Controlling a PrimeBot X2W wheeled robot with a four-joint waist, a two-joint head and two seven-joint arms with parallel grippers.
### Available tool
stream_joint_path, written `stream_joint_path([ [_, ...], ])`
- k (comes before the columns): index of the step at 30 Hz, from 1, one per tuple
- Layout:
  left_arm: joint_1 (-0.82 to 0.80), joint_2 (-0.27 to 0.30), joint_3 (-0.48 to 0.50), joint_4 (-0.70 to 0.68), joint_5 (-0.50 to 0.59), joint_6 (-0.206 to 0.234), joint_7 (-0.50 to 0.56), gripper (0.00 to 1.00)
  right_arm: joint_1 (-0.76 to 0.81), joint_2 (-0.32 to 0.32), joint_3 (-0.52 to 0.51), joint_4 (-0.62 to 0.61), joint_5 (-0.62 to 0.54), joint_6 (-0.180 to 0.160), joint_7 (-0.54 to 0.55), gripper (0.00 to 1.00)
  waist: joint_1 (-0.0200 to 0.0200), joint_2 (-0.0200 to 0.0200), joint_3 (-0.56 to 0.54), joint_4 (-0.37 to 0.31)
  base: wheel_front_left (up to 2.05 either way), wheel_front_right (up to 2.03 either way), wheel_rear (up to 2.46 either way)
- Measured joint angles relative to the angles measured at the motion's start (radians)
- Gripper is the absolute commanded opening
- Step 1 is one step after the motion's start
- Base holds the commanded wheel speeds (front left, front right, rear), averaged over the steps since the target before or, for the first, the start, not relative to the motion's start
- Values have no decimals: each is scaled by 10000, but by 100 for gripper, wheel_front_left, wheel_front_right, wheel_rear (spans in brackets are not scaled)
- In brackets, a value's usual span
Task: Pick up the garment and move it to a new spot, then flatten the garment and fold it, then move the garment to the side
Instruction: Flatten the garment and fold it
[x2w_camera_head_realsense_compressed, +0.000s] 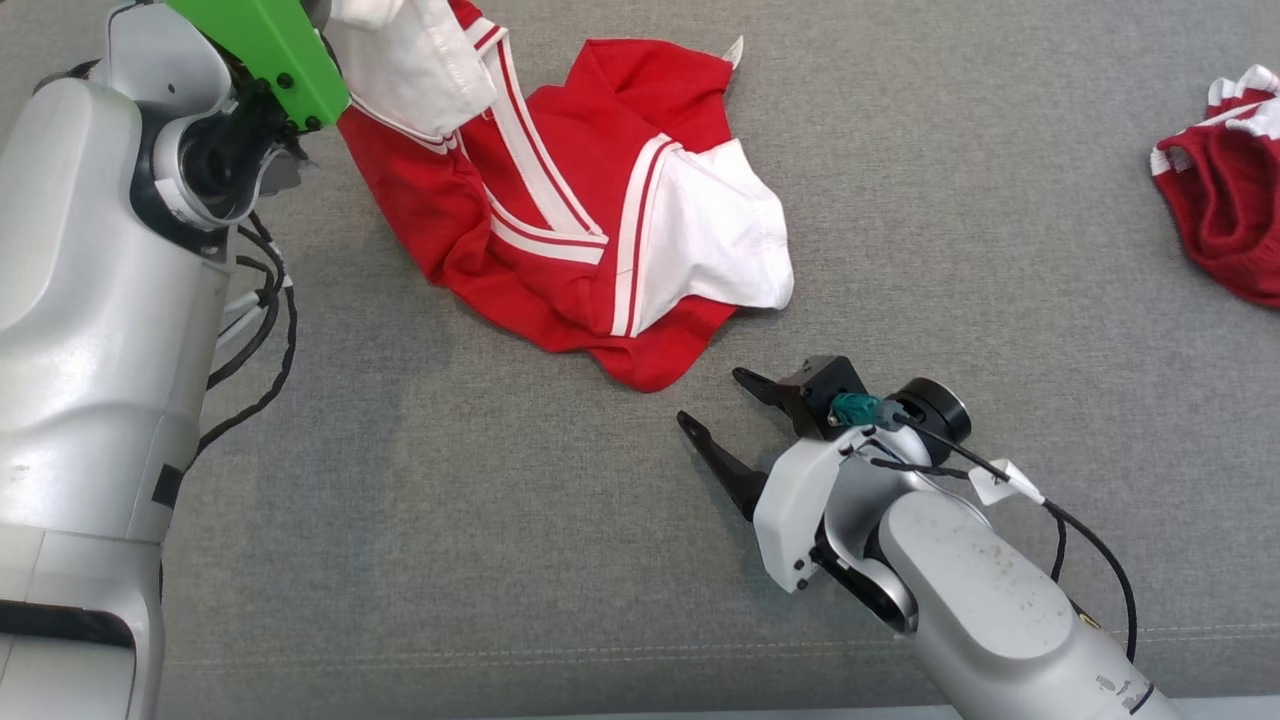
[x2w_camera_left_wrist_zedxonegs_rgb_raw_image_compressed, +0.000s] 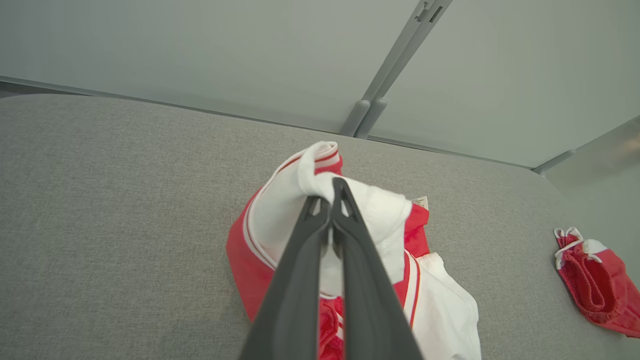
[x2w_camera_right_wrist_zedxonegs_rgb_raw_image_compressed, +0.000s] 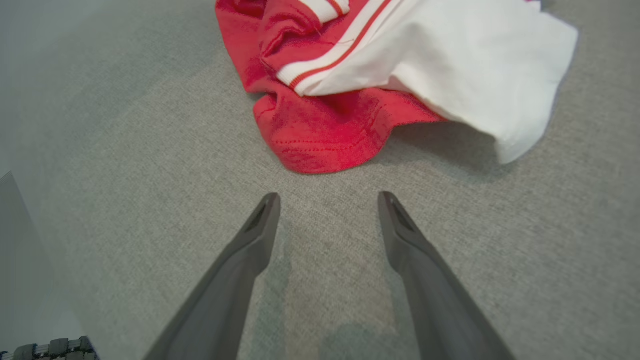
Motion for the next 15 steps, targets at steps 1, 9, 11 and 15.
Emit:
stream_joint_path([
  [1, -5, -104, 17, -40, -2, 0, -69, 0, -192, 6, 27, 52, 88, 6, 230, 100, 0, 0, 29, 140, 0, 0, 0],
  [9, -10, -249, 19, -150, -12, 0, -186, 0, -616, 10, 272, 226, 318, 81, 920, 100, 0, 0, 177, 579, 0, 0, 0],
  [11, -10, -291, 27, -155, -12, 0, -192, 0, -672, 12, 311, 244, 326, 81, 982, 100, 0, 0, 227, 642, 0, 0, 0],
  [15, -8, -311, 58, -155, -12, 0, -291, 0, -834, 17, 362, 355, 435, 81, 1064, 100, 0, 0, 289, 715, 0, 0, 0],
])
